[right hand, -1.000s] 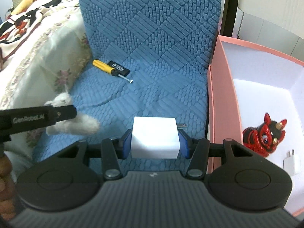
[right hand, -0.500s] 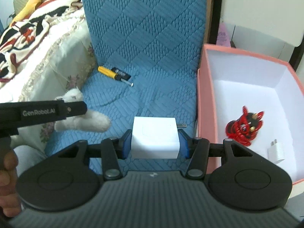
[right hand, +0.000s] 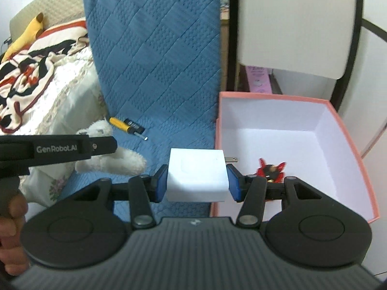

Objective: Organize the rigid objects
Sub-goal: 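Lift the fluffy toy and charger cube and carry them toward the pink box, then lower the fluffy toy into the box with the left gripper while the right gripper releases the charger cube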

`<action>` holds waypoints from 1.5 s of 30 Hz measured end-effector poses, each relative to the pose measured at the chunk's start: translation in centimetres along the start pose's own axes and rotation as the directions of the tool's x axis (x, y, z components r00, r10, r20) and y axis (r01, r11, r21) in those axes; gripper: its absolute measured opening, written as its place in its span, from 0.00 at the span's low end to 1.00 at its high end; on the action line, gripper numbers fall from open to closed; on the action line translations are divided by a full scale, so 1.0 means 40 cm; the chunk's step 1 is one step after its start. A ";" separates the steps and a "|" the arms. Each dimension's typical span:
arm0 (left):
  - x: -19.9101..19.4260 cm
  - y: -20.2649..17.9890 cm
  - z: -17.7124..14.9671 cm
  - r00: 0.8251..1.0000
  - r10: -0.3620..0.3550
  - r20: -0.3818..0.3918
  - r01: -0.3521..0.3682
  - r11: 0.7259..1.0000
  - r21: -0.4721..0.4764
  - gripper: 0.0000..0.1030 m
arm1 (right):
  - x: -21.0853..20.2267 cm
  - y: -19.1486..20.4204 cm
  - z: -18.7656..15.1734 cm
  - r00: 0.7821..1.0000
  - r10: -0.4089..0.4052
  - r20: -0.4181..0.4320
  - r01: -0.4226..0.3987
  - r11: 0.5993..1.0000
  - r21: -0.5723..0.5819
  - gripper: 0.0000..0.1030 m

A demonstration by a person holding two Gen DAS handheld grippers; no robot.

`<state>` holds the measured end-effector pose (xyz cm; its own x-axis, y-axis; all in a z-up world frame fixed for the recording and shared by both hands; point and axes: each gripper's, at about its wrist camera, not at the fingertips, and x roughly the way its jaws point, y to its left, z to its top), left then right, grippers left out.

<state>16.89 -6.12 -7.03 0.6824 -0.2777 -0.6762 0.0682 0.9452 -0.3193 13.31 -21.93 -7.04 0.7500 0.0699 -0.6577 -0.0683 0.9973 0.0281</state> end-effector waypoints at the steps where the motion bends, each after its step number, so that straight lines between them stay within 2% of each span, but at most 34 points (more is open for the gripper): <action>1: -0.001 -0.014 0.000 1.000 -0.009 0.001 0.009 1.000 0.007 0.36 | -0.009 -0.010 0.001 1.000 -0.004 0.005 0.004 1.000 0.005 0.51; 15: 0.013 -0.224 -0.012 0.996 -0.086 0.016 0.085 0.994 0.075 0.36 | -0.097 -0.172 0.002 0.995 -0.073 0.065 0.068 0.995 0.069 0.51; 24: 0.087 -0.339 -0.041 0.995 -0.096 -0.028 0.098 0.990 0.103 0.36 | -0.097 -0.313 -0.026 0.992 -0.111 0.054 0.103 0.985 0.138 0.51; 33: 0.219 -0.408 -0.087 0.989 -0.080 -0.124 0.094 0.989 0.113 0.36 | -0.017 -0.431 -0.071 0.992 -0.124 -0.025 0.126 0.972 0.196 0.52; 45: 0.377 -0.415 -0.138 0.964 -0.057 -0.260 0.085 0.992 0.098 0.36 | 0.153 -0.496 -0.155 0.976 -0.091 -0.195 0.128 0.974 0.186 0.52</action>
<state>22.04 -26.94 -15.61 0.4651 -0.3657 -0.8062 0.1970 0.9306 -0.3085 15.17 -41.44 -16.29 0.6101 -0.0276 -0.7918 0.1523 0.9848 0.0830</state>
